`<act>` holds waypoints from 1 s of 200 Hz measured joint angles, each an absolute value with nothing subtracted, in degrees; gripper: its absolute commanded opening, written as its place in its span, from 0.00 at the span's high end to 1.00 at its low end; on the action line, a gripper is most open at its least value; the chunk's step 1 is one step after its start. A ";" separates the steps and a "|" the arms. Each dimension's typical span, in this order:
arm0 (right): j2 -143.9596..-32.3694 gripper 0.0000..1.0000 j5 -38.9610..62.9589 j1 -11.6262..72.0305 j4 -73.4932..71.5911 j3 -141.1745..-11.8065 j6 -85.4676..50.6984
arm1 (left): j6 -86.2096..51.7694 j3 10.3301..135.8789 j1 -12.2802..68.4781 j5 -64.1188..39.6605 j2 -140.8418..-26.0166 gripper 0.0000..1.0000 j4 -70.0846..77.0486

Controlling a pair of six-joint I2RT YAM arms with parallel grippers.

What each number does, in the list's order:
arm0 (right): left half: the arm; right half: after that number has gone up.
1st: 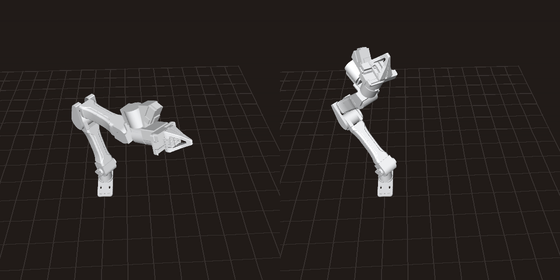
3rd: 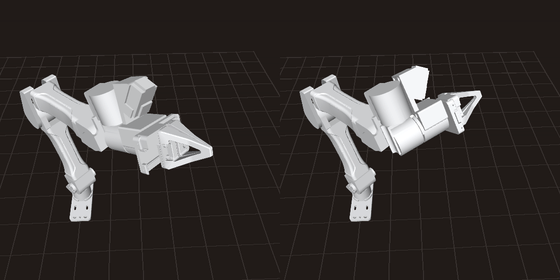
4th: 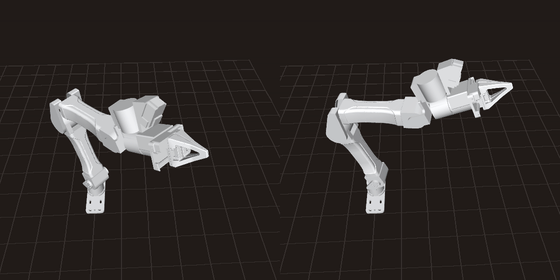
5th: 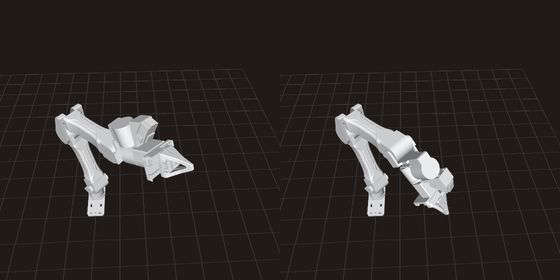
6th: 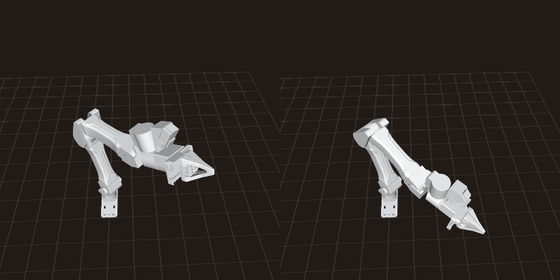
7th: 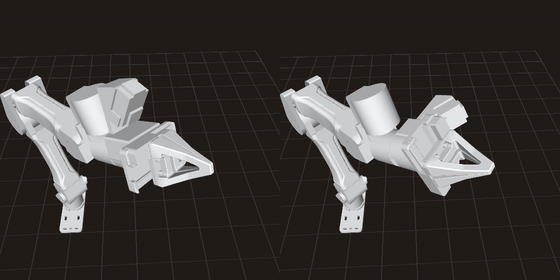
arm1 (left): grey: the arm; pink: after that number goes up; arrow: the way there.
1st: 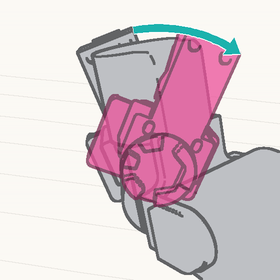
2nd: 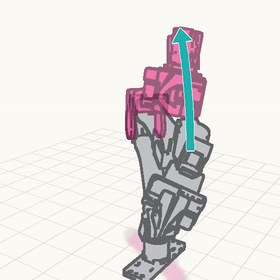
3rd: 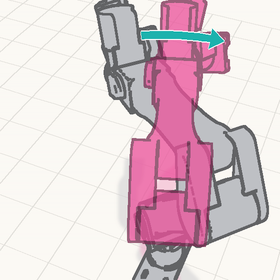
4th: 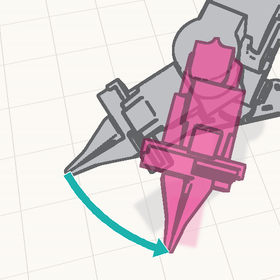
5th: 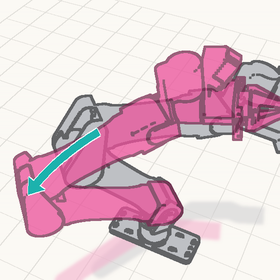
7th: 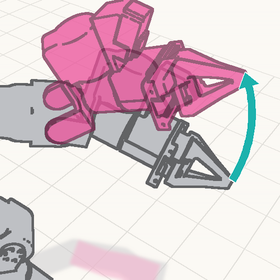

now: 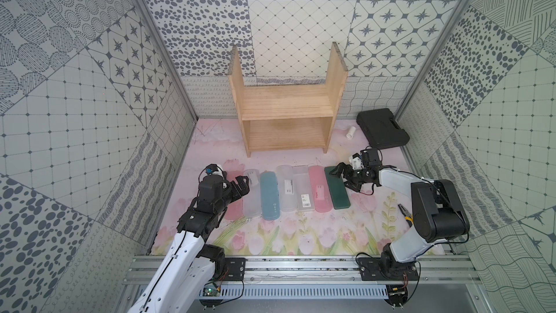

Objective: Remove the pencil cases from the shelf
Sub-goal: Adjust the pencil case at the center of the board, then reset both arms

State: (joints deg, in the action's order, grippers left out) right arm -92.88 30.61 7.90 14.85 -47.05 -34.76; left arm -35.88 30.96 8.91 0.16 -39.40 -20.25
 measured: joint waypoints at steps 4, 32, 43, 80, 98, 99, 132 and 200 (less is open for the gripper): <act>-92.79 0.02 30.55 7.94 14.83 -47.00 -34.81 | -35.88 30.92 8.91 0.12 -39.35 0.01 -20.18; -92.01 0.02 30.06 8.40 14.94 -46.37 -35.51 | -35.75 30.48 8.91 0.16 -38.61 0.01 -19.79; -91.74 0.02 29.93 8.51 15.16 -46.24 -35.64 | -35.73 30.33 8.88 0.21 -38.24 0.01 -19.70; -89.86 0.02 29.02 8.88 16.14 -45.82 -35.83 | -35.51 29.17 8.88 0.40 -36.95 0.01 -18.55; -88.25 0.02 28.16 9.02 16.67 -45.78 -35.68 | -34.85 28.64 8.88 0.64 -36.60 0.01 -17.98; -88.16 0.02 28.12 9.02 16.69 -45.78 -35.66 | -34.81 28.62 8.88 0.67 -36.60 0.01 -17.91; -82.28 0.02 24.77 9.04 16.95 -45.78 -33.95 | -32.51 27.09 8.88 1.76 -36.23 0.01 -14.74; -65.23 0.02 10.26 9.04 6.98 -40.62 -23.46 | -22.33 23.66 8.88 9.32 -38.70 0.01 -2.50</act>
